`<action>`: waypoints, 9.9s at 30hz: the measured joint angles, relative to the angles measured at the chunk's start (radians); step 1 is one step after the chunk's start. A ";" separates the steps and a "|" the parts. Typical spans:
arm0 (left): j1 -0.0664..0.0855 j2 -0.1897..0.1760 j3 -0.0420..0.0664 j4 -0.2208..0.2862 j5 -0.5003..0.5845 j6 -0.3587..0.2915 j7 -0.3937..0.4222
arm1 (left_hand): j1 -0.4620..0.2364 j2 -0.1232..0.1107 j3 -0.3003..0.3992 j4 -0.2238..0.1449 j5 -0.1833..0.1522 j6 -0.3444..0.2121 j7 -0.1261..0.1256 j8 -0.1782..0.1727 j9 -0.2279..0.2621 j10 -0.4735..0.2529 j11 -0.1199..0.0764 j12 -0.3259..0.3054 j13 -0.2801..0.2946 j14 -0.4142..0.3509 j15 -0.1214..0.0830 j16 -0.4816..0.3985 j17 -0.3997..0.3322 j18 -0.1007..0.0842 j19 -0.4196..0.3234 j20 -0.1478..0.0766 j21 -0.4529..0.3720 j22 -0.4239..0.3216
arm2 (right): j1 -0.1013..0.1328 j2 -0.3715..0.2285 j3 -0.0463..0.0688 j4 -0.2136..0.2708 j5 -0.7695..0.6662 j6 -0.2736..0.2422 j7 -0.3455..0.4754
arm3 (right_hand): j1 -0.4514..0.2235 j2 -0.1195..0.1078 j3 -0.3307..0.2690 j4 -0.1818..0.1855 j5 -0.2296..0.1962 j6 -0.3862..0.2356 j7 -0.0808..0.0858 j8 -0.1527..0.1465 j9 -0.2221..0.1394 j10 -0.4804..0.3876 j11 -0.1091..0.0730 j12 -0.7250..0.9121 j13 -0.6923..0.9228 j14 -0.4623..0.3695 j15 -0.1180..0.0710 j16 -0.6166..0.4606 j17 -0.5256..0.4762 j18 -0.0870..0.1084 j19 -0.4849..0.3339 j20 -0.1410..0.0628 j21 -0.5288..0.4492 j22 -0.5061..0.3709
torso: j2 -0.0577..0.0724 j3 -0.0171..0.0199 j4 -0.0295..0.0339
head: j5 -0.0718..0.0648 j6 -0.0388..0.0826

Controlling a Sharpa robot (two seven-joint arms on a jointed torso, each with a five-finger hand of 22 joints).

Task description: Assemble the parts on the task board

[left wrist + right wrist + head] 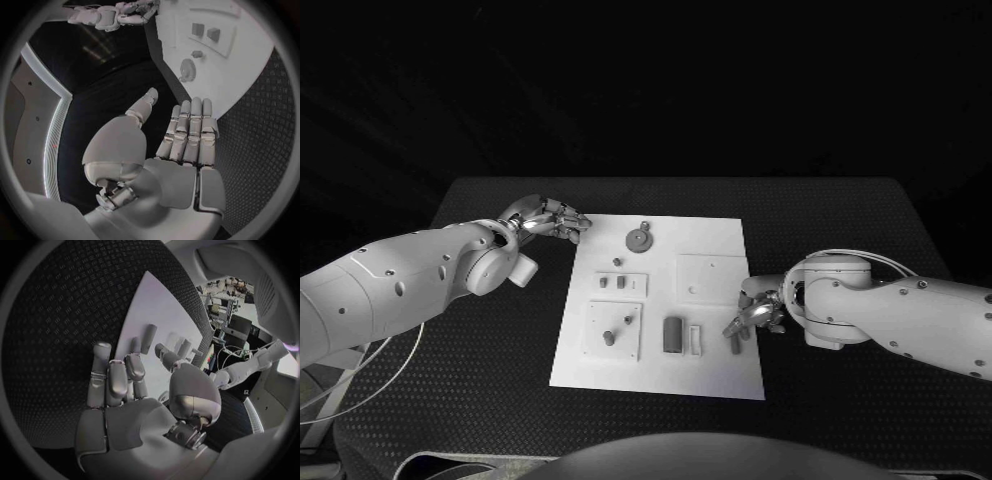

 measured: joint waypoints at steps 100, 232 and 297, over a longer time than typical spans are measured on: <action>0.000 -0.002 -0.001 0.001 0.001 0.003 -0.003 | -0.003 0.003 0.000 0.000 0.000 0.000 0.000 0.000 0.000 0.000 0.000 0.000 0.000 0.000 0.000 -0.004 0.005 0.000 0.000 0.000 0.000 0.000 | -0.040 0.036 -0.012 0.052 0.408 -0.301 -0.018 | 0.194 0.136 0.019 -0.163 -0.009 -0.026 0.007 -0.042 -0.024 -0.067 0.016 -0.095 -0.062 -0.051 0.021 -0.014 -0.059 0.002 -0.036 0.018 0.011 0.000 | 0.000 -0.0001 -0.0004 | -0.007 -0.019; 0.000 -0.007 -0.001 0.002 0.002 0.006 -0.006 | -0.003 0.003 0.000 0.000 0.000 0.000 0.000 0.000 -0.001 0.000 0.000 0.000 0.000 0.000 0.000 -0.008 0.012 0.000 0.000 0.000 0.000 -0.001 | -0.040 0.067 -0.013 0.014 0.460 -0.275 -0.018 | 0.131 0.080 -0.004 -0.153 -0.007 -0.028 0.016 -0.052 -0.050 -0.072 0.022 -0.117 -0.082 -0.059 0.024 -0.021 -0.089 0.002 -0.037 0.016 0.007 0.000 | 0.000 0.0009 -0.0005 | -0.004 -0.029; 0.000 -0.007 -0.002 0.002 0.002 0.009 -0.007 | -0.003 0.003 0.000 0.000 0.000 0.000 0.000 0.000 -0.001 0.000 0.000 0.000 0.000 0.000 0.000 -0.012 0.016 0.000 0.000 0.000 0.000 -0.002 | -0.042 0.061 -0.013 0.016 0.406 -0.250 0.000 | 0.070 -0.049 0.043 -0.018 -0.007 -0.044 0.024 -0.053 -0.066 -0.082 0.030 -0.117 -0.082 -0.071 0.029 -0.025 -0.099 0.006 -0.032 0.015 -0.004 0.000 | 0.000 0.0005 0.0001 | -0.003 -0.029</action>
